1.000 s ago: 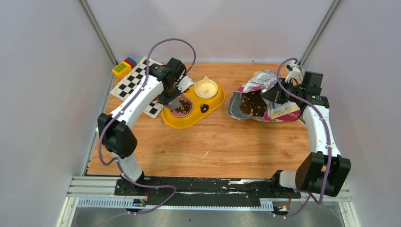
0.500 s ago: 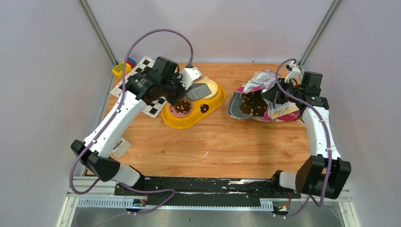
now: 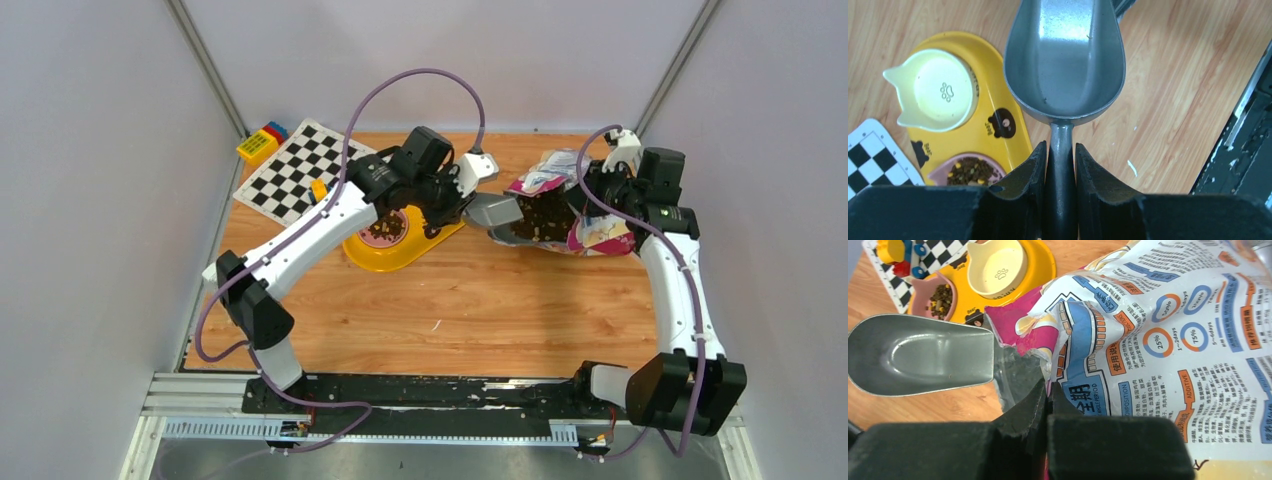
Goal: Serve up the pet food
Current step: Collect the pet food from the pet food bag.
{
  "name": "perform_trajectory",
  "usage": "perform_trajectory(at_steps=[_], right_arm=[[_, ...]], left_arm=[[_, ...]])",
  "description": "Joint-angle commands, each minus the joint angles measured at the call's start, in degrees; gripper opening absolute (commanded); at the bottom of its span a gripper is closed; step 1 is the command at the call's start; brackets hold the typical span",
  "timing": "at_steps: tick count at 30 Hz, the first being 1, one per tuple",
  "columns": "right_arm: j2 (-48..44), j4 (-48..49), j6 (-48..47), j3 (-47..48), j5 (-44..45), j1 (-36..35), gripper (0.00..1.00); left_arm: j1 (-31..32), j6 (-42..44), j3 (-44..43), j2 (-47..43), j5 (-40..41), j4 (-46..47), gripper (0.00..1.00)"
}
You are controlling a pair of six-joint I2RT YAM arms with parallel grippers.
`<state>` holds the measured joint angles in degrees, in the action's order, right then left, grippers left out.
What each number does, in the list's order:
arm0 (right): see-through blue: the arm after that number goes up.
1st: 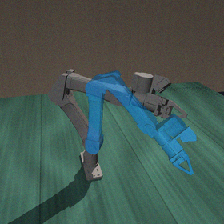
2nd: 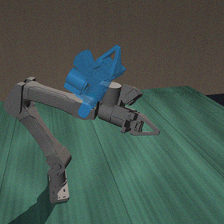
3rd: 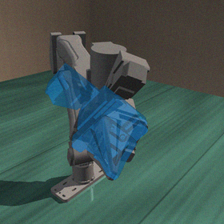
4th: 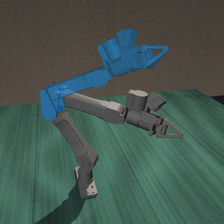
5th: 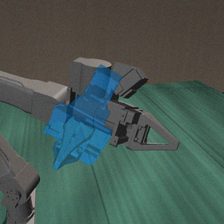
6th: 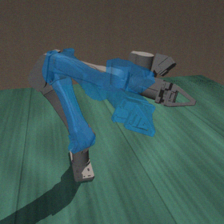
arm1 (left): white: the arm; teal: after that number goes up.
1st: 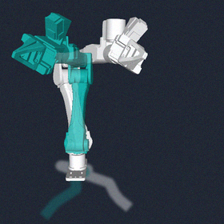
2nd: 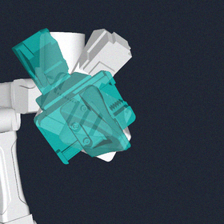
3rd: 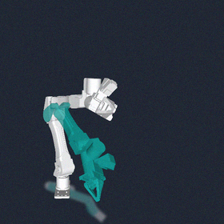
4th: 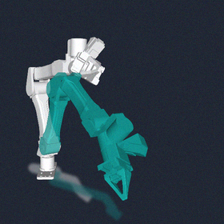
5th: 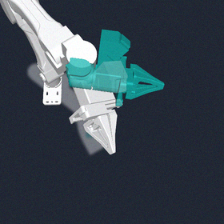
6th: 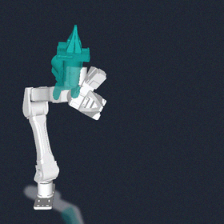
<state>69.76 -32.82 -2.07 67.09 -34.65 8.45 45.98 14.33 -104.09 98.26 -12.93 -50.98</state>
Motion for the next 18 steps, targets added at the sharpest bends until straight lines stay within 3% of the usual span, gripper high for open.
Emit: perform_trajectory(at_steps=[1,8,18], right_arm=[[-4.33,2.84,-4.44,5.66,5.3,-0.9,0.0],[-4.91,2.52,-8.69,7.38,12.04,-3.69,0.0],[-6.86,2.48,-10.85,4.9,15.5,-8.19,0.0]], left_arm=[[2.29,-2.23,-5.47,2.02,-4.15,5.87,0.0],[3.81,-3.52,-6.58,5.93,-4.38,7.99,0.0],[7.83,-6.65,-10.75,15.85,11.08,8.89,0.0]])
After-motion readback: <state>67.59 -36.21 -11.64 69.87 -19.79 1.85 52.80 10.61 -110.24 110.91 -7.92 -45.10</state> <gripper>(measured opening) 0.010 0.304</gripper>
